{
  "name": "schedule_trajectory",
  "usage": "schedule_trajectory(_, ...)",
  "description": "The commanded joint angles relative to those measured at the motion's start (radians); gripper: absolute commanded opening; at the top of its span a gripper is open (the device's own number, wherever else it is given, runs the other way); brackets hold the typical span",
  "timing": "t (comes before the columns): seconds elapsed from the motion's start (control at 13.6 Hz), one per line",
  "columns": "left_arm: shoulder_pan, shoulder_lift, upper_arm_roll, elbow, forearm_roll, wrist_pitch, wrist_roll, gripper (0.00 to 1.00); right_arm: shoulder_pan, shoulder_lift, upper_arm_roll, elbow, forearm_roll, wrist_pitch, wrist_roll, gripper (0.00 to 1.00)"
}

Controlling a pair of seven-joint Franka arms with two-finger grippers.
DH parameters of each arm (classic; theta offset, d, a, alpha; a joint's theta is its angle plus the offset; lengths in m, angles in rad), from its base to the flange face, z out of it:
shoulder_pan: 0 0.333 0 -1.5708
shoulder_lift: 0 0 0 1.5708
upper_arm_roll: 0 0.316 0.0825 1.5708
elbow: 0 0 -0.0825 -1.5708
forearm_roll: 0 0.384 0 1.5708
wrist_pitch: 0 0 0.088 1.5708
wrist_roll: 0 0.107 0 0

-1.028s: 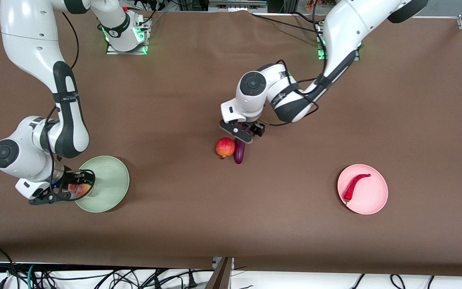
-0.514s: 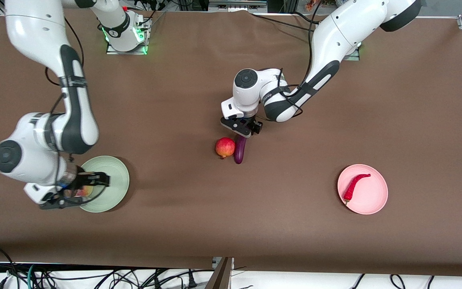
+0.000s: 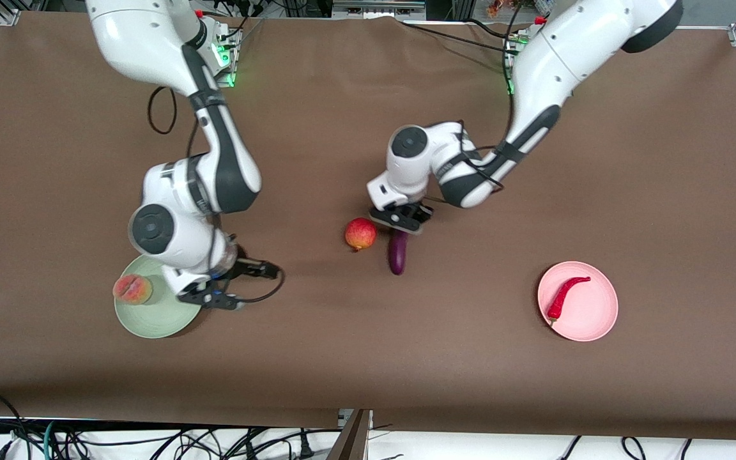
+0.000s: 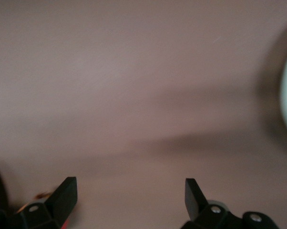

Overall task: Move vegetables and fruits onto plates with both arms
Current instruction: 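Grasp the eggplant with the left gripper while the right gripper releases the peach, then lower the eggplant onto the pink plate while the right gripper grasps the pomegranate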

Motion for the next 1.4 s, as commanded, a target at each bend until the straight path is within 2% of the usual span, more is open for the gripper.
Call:
schedule_trajectory(0.0, 0.107, -0.068, -0.025, 0.002, 0.018, -0.102, 0.004, 0.0, 0.083, 0.006, 0.002, 0.002, 0.037, 0.034, 0.155, 1.0)
schedule_trajectory(0.22, 0.163, -0.085, -0.028, 0.059, 0.015, -0.252, 0.033, 0.01, 0.2, 0.048, 0.002, 0.001, 0.034, 0.166, 0.349, 1.0)
schedule_trajectory(0.44, 0.171, -0.083, -0.024, 0.191, 0.015, -0.482, 0.241, 0.01, 0.264, 0.101, 0.002, 0.001, 0.034, 0.258, 0.404, 1.0)
schedule_trajectory(0.51, 0.175, -0.083, -0.018, 0.226, 0.013, -0.521, 0.299, 0.01, 0.281, 0.114, 0.002, 0.001, 0.033, 0.261, 0.414, 1.0)
schedule_trajectory(0.73, 0.293, -0.076, -0.018, 0.249, 0.013, -0.526, 0.506, 0.01, 0.295, 0.136, 0.002, 0.001, 0.02, 0.263, 0.415, 1.0)
schedule_trajectory(1.18, 0.434, -0.036, -0.016, 0.298, 0.01, -0.482, 0.841, 0.02, 0.32, 0.191, 0.002, 0.001, 0.016, 0.298, 0.409, 1.0)
schedule_trajectory(1.25, 0.454, -0.031, -0.016, 0.3, -0.019, -0.451, 0.891, 0.02, 0.32, 0.191, 0.002, 0.001, 0.016, 0.3, 0.408, 0.85)
schedule_trajectory(1.32, 0.479, -0.027, -0.013, 0.3, -0.028, -0.419, 0.954, 0.02, 0.32, 0.191, 0.002, 0.001, 0.016, 0.298, 0.405, 0.39)
